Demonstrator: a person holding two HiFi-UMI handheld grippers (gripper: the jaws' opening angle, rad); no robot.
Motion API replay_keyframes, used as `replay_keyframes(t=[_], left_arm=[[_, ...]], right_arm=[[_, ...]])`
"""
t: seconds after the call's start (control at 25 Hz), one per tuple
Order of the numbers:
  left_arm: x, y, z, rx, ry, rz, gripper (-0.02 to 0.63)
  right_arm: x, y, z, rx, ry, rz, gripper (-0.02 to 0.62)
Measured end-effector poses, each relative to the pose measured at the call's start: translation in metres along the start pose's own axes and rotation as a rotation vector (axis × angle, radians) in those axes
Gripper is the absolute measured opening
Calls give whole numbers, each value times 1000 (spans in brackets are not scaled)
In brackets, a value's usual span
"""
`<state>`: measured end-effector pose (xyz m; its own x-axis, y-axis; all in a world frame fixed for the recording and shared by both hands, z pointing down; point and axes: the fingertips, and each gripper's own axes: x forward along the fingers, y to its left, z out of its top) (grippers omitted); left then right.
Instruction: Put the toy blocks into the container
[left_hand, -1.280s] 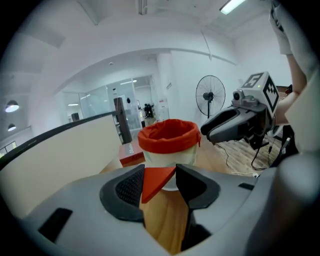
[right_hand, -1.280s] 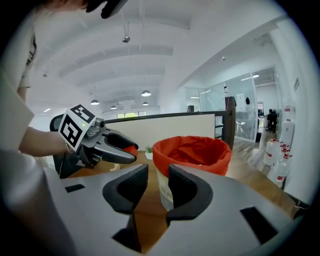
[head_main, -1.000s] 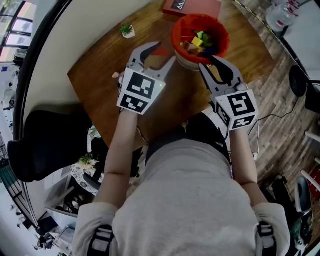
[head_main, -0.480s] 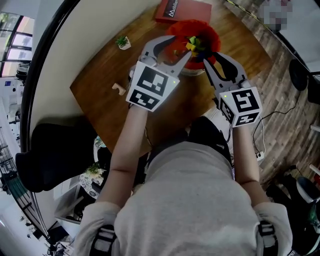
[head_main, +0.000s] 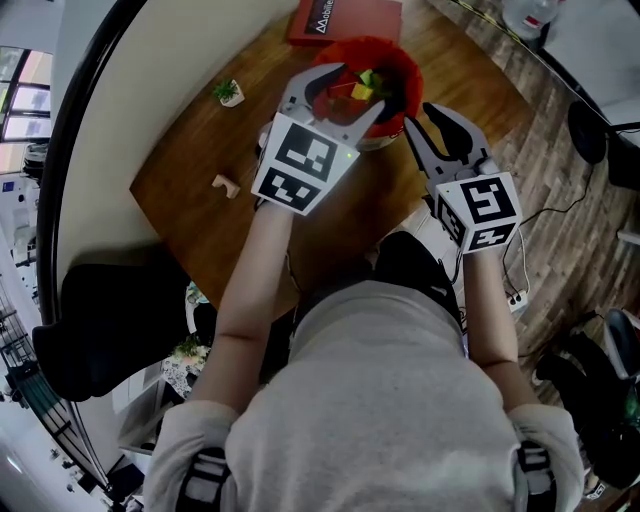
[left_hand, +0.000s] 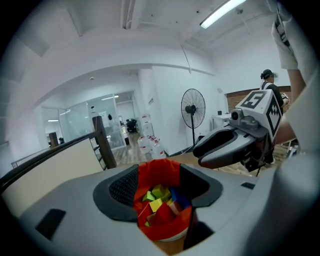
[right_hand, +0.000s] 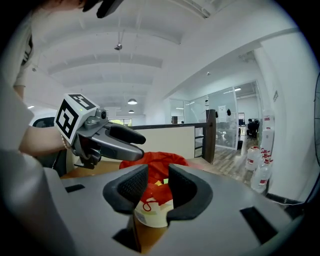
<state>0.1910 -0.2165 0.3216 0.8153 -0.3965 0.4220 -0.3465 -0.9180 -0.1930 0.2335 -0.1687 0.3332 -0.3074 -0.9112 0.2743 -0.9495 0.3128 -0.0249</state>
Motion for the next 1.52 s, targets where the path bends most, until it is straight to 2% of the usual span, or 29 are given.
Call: replay_keyframes(t=[0.36,0.72,1.12,1.52], left_arm=[[-2,1,-8,-2,27,19,255],[-33,18,-27,-48,24,100,255],[-109,41,-87,-210,73,308,255],[-194,45,-165,-417,144,529,253]], right_arm=[[3,4,0,1,4,16,133],[18,44,10,-46,2,118,133],[54,129,15,-123,14,357,132],[90,221,-3,-191,76,604,132]])
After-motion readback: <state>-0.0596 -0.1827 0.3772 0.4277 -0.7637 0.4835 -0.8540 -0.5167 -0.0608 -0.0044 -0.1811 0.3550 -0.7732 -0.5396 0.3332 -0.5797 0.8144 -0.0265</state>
